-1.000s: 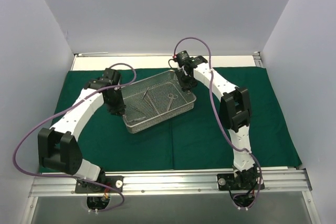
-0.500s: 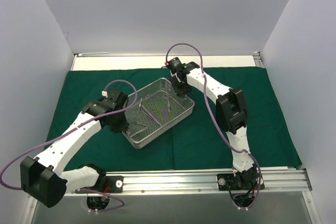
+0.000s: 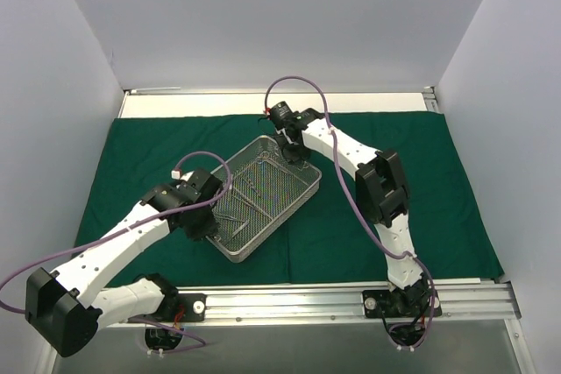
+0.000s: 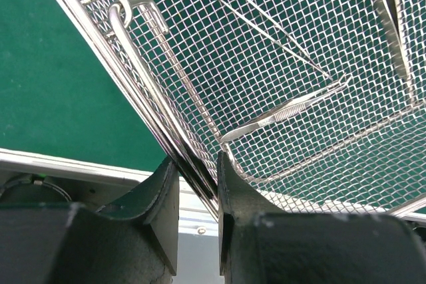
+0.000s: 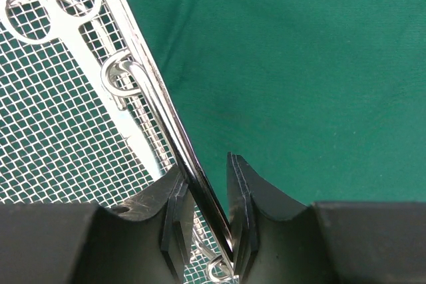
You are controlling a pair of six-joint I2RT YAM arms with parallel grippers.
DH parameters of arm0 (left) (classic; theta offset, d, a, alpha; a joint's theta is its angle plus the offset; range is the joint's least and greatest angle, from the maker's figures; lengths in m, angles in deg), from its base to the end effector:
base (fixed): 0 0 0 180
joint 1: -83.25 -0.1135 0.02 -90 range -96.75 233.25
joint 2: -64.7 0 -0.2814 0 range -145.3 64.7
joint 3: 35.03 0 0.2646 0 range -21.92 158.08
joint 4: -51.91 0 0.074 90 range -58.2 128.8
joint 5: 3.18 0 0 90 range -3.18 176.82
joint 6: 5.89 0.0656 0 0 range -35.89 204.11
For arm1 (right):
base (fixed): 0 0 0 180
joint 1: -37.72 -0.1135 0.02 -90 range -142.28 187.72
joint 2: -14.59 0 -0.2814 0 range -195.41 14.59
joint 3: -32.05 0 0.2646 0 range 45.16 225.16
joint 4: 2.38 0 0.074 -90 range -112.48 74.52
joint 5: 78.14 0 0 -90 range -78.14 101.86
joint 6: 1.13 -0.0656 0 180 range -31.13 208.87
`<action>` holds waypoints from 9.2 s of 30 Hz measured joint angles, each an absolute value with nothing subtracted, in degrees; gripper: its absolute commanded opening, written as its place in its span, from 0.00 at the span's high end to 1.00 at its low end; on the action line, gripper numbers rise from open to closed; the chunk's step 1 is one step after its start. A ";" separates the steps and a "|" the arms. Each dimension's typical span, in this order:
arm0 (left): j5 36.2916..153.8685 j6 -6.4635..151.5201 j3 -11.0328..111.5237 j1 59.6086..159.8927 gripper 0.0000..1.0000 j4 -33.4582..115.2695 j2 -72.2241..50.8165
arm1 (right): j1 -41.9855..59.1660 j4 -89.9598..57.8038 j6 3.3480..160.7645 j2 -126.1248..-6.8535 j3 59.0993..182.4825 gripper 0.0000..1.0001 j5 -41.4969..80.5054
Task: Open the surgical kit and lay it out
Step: Place the container in the surgical kit, then pick up the medical item from the container, then place the medical item in the surgical kit.
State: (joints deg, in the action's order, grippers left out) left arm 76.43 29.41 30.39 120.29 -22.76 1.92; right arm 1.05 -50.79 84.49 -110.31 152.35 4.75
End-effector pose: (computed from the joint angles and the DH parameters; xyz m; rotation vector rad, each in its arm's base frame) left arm 0.1654 -0.1100 0.2442 -0.4681 2.7518 -0.1401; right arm 0.4287 0.3091 0.2120 -0.6430 2.4074 0.1472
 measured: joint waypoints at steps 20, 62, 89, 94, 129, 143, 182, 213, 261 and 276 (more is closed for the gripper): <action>78.15 25.89 27.46 125.73 0.53 -25.95 1.28 | -0.89 -43.67 81.95 -109.44 145.03 0.99 5.45; 83.18 62.63 69.25 105.95 0.58 -25.03 -43.37 | 2.76 -47.60 67.16 -77.17 136.01 0.28 6.50; 94.74 62.02 77.36 103.09 0.50 -19.70 -55.94 | 7.76 -49.55 66.63 -81.96 135.61 0.28 8.88; 94.72 60.75 73.73 103.00 0.50 -19.06 -55.63 | 7.81 -49.57 67.05 -81.96 135.61 0.28 8.88; 94.26 59.46 75.90 103.02 0.62 -19.79 -58.32 | 8.81 -49.26 68.31 -81.96 134.74 0.28 9.36; 90.13 59.09 71.66 103.00 0.51 -18.54 -53.29 | 8.83 -49.02 68.34 -81.96 133.84 0.28 9.38; 90.85 31.95 71.37 103.20 0.45 -22.61 -56.59 | 9.23 -45.87 68.10 -74.70 123.42 0.28 13.84; 90.06 37.10 71.42 103.26 0.98 -20.11 -56.07 | 10.76 -44.45 68.10 -72.21 121.51 0.28 14.52; 152.58 22.13 59.81 106.50 0.98 55.31 -41.75 | 20.24 -25.35 59.90 -68.26 123.94 0.42 55.76; 155.94 0.58 58.76 106.80 0.98 84.82 -43.89 | 23.83 -12.83 51.97 -67.78 119.77 0.48 63.59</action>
